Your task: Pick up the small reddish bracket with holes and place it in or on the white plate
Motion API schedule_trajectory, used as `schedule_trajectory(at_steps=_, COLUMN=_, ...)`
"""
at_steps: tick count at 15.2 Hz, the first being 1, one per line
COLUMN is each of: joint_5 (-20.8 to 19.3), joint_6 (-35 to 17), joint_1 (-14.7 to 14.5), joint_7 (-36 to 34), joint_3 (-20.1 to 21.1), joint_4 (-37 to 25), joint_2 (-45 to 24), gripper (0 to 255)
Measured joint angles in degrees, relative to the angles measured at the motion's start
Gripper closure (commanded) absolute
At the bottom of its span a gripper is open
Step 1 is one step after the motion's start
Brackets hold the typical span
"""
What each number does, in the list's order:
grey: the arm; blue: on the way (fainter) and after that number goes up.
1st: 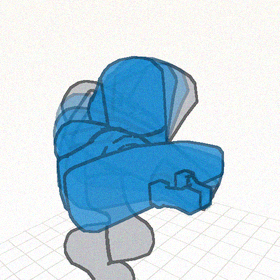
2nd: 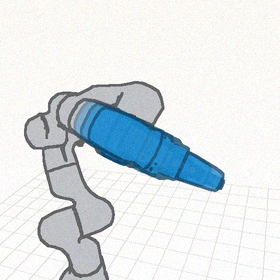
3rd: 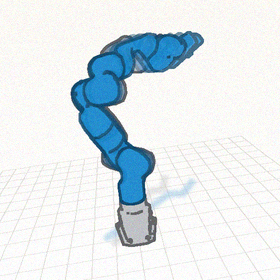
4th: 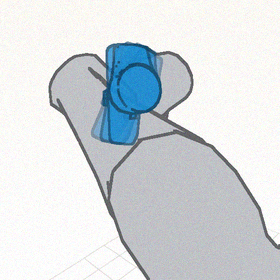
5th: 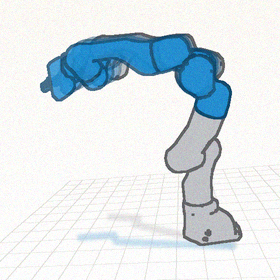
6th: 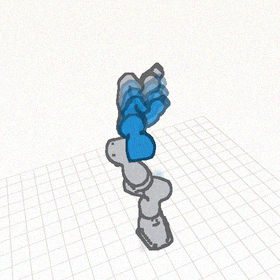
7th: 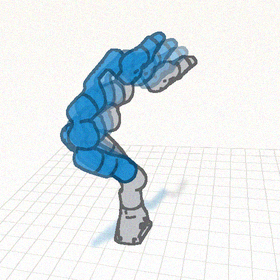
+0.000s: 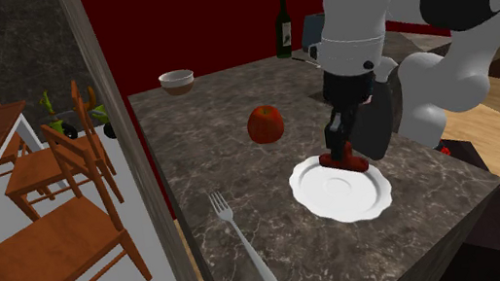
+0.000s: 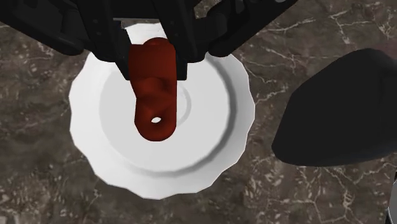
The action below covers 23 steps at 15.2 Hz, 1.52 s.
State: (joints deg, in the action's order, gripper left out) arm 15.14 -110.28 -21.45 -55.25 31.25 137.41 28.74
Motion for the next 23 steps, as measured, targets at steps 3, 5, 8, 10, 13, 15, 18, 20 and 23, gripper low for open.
schedule_trajectory(at_steps=3, joint_5=0.6, joint_6=-1.9, joint_1=-0.4, joint_7=-0.4, joint_3=0.7, joint_4=1.8, joint_2=-0.1, gripper=255)
schedule_trajectory(at_steps=5, joint_5=0.8, joint_6=-3.5, joint_1=-0.4, joint_7=-0.4, joint_3=1.1, joint_4=3.1, joint_2=-0.4, gripper=255)
schedule_trajectory(at_steps=8, joint_5=0.9, joint_6=-6.0, joint_1=-0.4, joint_7=-0.5, joint_3=1.8, joint_4=4.7, joint_2=-1.3, gripper=255)
schedule_trajectory(at_steps=10, joint_5=1.1, joint_6=-7.6, joint_1=-0.5, joint_7=-0.6, joint_3=2.2, joint_4=5.9, joint_2=-1.7, gripper=255)
schedule_trajectory(at_steps=13, joint_5=1.2, joint_6=-10.0, joint_1=-0.3, joint_7=-0.7, joint_3=2.9, joint_4=7.2, joint_2=-2.8, gripper=255)
schedule_trajectory(at_steps=15, joint_5=1.2, joint_6=-10.4, joint_1=-0.3, joint_7=-0.7, joint_3=2.9, joint_4=7.3, joint_2=-3.0, gripper=255)
schedule_trajectory(at_steps=18, joint_5=1.1, joint_6=-10.6, joint_1=-0.3, joint_7=-0.8, joint_3=2.9, joint_4=7.3, joint_2=-3.0, gripper=255)
schedule_trajectory(at_steps=20, joint_5=1.1, joint_6=-10.6, joint_1=-0.3, joint_7=-0.7, joint_3=2.9, joint_4=7.3, joint_2=-3.1, gripper=0)
schedule_trajectory(at_steps=23, joint_5=1.1, joint_6=-10.5, joint_1=-0.3, joint_7=-0.7, joint_3=3.0, joint_4=7.4, joint_2=-3.1, gripper=0)
